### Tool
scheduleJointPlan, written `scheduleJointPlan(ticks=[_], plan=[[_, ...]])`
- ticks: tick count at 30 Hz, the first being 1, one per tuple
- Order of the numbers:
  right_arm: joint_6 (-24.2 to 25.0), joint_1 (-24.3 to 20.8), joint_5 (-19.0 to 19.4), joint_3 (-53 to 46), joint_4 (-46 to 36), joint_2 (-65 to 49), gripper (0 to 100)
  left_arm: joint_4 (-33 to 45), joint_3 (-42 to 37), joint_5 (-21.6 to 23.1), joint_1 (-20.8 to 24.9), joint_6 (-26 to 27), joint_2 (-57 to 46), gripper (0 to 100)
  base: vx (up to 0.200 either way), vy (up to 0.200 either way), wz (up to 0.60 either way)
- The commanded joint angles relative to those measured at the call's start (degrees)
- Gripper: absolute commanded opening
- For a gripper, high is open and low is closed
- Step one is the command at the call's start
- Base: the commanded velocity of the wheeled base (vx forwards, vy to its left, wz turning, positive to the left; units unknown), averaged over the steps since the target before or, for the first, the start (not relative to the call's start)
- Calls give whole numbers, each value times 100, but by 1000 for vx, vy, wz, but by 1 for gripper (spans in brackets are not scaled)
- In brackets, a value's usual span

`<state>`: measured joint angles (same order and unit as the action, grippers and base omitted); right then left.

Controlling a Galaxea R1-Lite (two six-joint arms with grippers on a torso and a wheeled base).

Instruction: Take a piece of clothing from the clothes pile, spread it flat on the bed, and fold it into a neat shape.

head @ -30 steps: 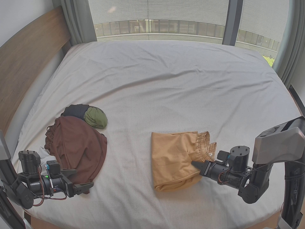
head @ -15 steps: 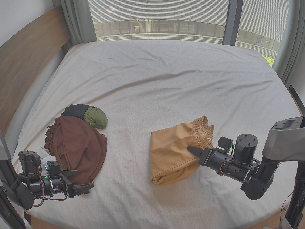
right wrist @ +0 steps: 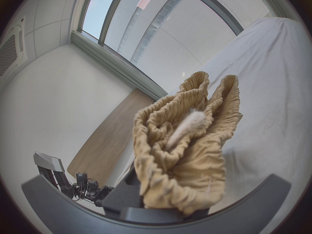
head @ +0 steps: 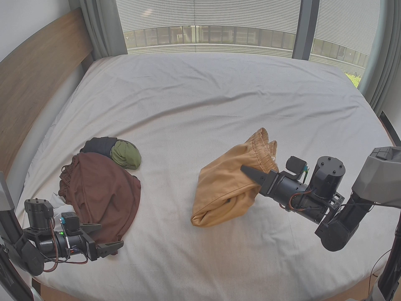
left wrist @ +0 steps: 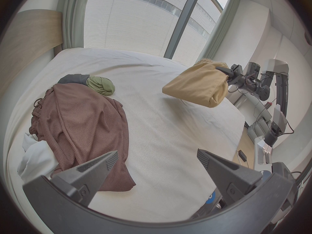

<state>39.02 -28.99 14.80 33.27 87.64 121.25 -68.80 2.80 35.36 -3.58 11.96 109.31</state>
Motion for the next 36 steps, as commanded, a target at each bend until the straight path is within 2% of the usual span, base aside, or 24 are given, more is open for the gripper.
scheduleJointPlan(ticks=[1, 15, 36], plan=[[0, 16, 76, 338, -10, -31, 0, -1, 1, 49, -2, 8, -6, 100, 0, 0, 0], [0, 139, 208, 1815, -1539, -22, 0, -10, -43, 67, -2, 8, -15, 100, 0, 0, 0], [0, 412, 287, 3933, -2849, 804, 0, -204, -96, 76, -2, -1, 11, 100, 0, 0, 0]])
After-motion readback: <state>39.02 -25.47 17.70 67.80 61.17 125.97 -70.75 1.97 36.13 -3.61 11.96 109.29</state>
